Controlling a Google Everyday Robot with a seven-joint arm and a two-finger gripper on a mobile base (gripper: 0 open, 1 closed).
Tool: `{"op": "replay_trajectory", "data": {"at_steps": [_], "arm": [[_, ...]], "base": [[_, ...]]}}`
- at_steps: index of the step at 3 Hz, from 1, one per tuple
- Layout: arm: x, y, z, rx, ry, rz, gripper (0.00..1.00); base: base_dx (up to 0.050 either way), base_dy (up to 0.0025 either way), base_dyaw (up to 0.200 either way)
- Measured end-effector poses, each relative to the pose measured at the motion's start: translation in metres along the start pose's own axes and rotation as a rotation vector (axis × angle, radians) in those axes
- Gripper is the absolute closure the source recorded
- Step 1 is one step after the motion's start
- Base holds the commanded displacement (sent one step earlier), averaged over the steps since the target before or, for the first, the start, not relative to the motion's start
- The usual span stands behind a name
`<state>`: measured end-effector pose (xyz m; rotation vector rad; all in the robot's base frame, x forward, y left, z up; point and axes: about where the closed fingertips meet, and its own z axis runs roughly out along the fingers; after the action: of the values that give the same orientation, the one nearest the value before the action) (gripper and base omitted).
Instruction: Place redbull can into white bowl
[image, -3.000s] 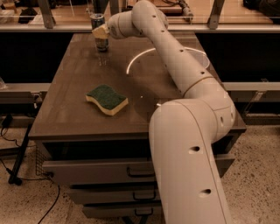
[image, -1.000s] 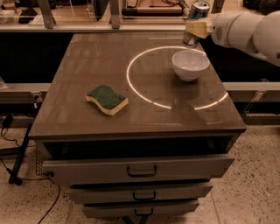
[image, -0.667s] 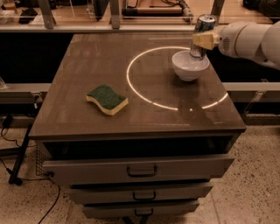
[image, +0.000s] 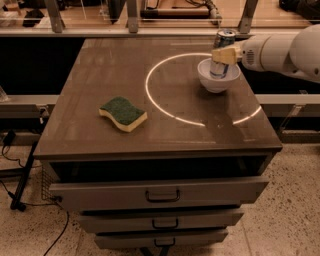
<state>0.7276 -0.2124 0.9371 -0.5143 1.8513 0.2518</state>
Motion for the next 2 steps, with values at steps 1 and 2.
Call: {"op": "replay_trajectory", "data": {"at_steps": [1,2], "arm": [[0.007,0.0076,0.0116,-0.031,0.012,0.012,0.44],[0.0094,0.0147,0.0212,-0.057,0.016,0.021,0.13]], "base": [[0.0,0.0,0.0],[0.0,0.0,0.0]]}}
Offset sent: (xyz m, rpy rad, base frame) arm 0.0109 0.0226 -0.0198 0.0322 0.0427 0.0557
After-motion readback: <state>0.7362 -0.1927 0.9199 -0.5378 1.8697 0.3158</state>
